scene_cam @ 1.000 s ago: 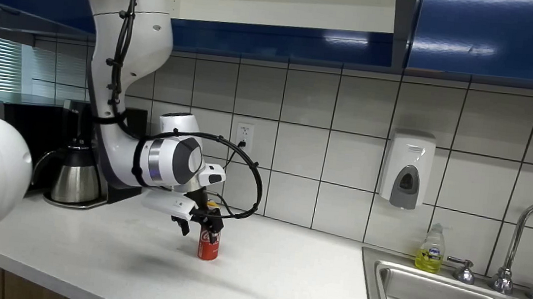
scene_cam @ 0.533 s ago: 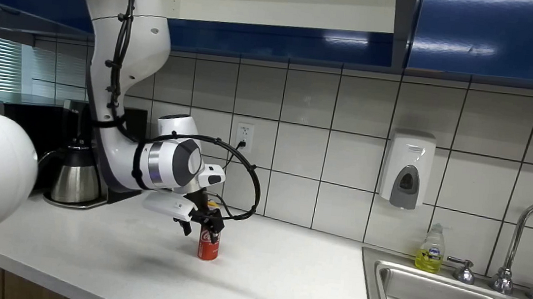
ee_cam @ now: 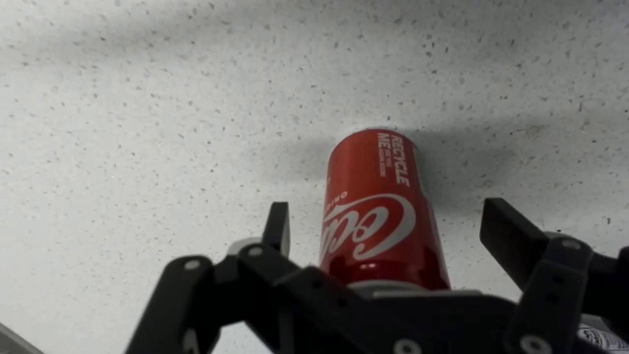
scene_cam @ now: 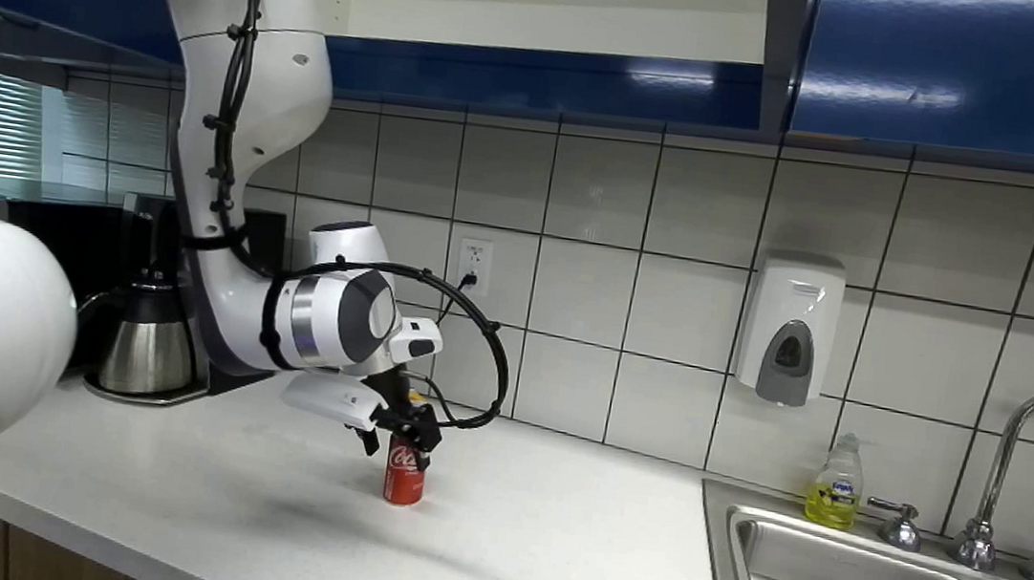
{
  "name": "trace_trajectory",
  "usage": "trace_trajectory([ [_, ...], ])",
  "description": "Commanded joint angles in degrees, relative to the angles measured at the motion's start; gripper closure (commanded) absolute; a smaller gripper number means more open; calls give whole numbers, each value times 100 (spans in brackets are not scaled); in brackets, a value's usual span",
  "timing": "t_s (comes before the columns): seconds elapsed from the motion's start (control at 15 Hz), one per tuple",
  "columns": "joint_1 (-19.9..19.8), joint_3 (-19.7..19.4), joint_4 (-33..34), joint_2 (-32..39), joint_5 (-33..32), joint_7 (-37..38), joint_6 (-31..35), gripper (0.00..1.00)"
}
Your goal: Put the can in the top cabinet
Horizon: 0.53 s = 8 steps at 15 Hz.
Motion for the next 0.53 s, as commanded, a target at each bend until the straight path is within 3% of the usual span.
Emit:
trace_trajectory([
  [0.0, 168, -177, 29, 111, 36, 148, 186, 0],
  [0.47, 325, -351, 72, 198, 65, 202, 298, 0],
])
